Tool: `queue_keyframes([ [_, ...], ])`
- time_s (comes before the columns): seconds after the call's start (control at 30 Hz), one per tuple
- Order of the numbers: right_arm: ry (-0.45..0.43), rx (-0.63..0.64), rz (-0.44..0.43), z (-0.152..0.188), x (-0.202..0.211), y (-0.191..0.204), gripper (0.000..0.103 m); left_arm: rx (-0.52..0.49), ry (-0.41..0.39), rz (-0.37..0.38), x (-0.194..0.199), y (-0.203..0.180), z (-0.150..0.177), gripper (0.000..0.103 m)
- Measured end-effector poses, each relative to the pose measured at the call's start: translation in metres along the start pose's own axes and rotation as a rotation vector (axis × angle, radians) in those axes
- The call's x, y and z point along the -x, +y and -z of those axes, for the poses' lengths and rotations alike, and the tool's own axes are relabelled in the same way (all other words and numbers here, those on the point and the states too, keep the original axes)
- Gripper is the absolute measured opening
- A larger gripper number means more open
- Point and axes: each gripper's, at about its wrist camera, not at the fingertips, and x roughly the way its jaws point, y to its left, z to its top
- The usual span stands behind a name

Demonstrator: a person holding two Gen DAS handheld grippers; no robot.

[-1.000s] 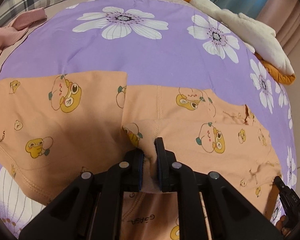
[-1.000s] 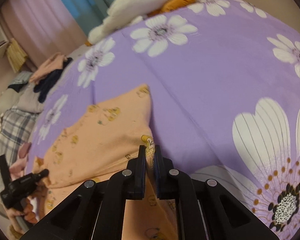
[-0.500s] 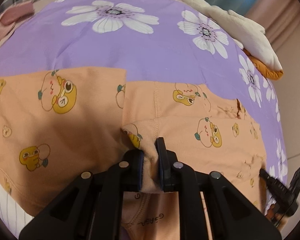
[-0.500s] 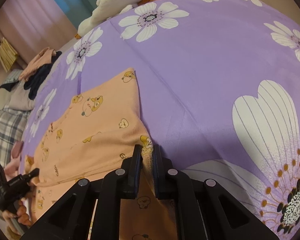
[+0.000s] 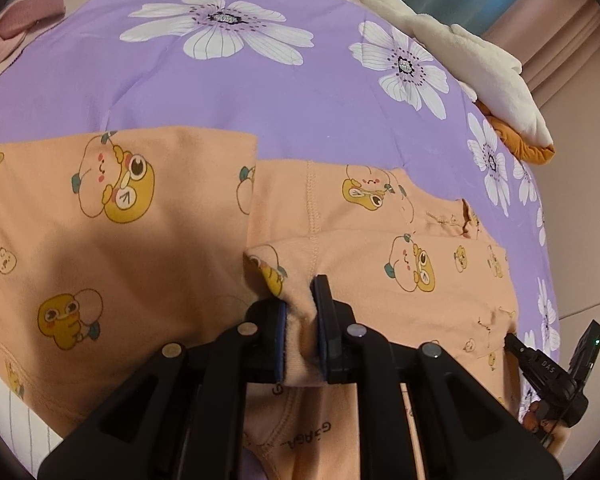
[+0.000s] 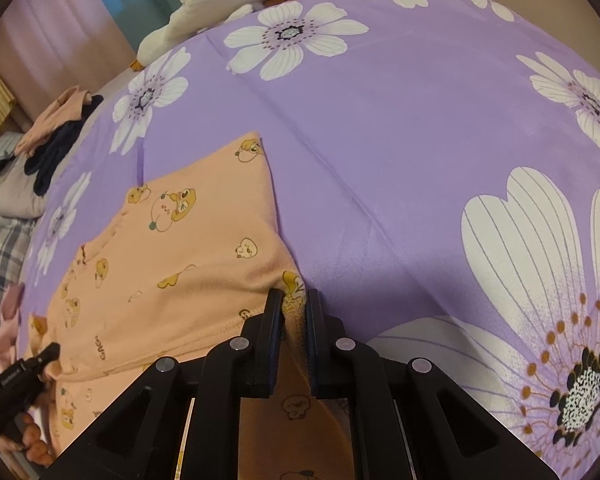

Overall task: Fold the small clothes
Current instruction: 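Fold the held side over the body with the left gripper, release, then move the left gripper to the leg end and grasp it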

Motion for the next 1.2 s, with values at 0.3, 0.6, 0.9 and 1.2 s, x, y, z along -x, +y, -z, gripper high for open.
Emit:
queue_keyframes([
  [0.3, -0.007, 0.028, 0.109, 0.002, 0.016, 0.014, 0.021, -0.086, -0.061, -0.035, 0.050, -0.026, 0.006, 0.057],
  [0.6, -0.147, 0.064, 0.071, -0.001, 0.061, 0.034, 0.080, -0.022, -0.221, -0.022, 0.120, -0.007, 0.012, 0.092],
  [0.9, -0.232, 0.123, -0.074, 0.005, 0.093, 0.071, 0.093, 0.082, -0.325, -0.102, 0.160, 0.030, 0.010, 0.098],
  [1.2, -0.221, 0.159, -0.104, 0.013, 0.092, 0.095, 0.093, 0.178, -0.341, -0.129, 0.176, 0.064, 0.009, 0.098],
])
